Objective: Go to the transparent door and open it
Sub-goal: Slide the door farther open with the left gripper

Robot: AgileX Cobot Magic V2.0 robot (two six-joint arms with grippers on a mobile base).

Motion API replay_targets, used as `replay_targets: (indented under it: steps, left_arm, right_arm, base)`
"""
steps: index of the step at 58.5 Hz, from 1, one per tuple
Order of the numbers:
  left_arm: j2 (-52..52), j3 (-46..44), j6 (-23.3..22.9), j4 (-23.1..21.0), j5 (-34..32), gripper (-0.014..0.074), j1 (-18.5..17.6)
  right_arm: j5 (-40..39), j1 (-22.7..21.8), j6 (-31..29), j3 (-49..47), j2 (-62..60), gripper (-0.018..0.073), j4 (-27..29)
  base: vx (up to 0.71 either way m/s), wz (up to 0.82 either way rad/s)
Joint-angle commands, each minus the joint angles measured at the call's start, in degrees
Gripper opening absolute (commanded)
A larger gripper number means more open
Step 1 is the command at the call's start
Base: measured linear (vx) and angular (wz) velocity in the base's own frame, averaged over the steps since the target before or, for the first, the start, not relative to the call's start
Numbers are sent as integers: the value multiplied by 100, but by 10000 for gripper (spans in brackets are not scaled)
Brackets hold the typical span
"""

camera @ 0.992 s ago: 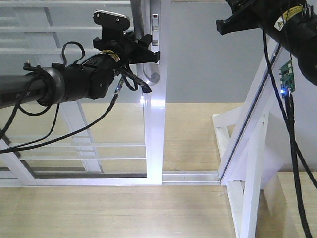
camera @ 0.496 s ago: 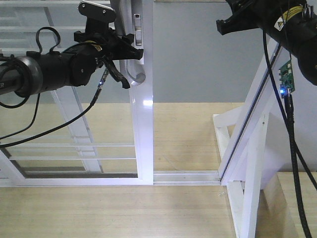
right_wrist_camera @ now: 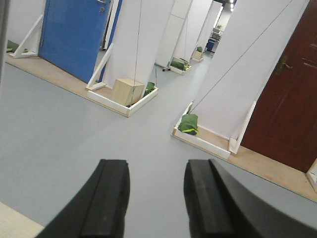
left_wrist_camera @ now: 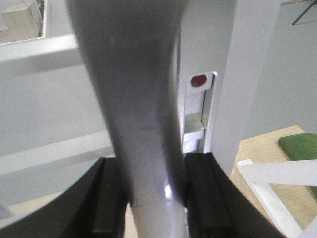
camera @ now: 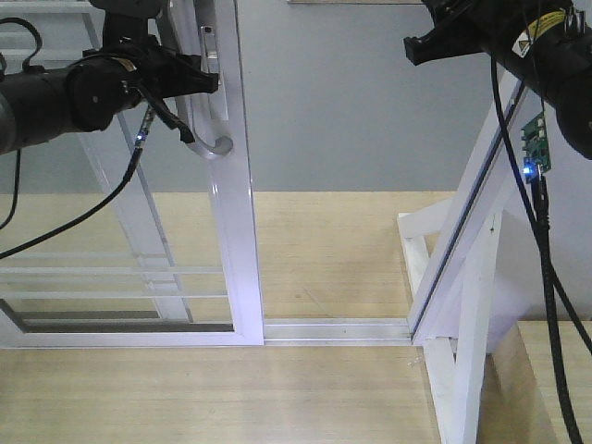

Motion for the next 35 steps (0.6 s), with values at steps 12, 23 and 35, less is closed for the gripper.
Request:
replay_targets:
  steps: [12, 23, 35]
  left_arm:
    - [-769, -190, 25, -76, -310, 381, 396]
    - [-845, -190, 46, -16, -83, 381, 500]
    - [-984, -190, 192, 127, 258, 381, 651]
  right_arm:
    - [-494, -22, 36, -162, -250, 350, 37]
    - [-494, -22, 49, -162, -250, 350, 37]
    - [-494, -22, 49, -162, -250, 350, 37]
  base:
    - [0, 0]
    - [0, 0]
    - [0, 0]
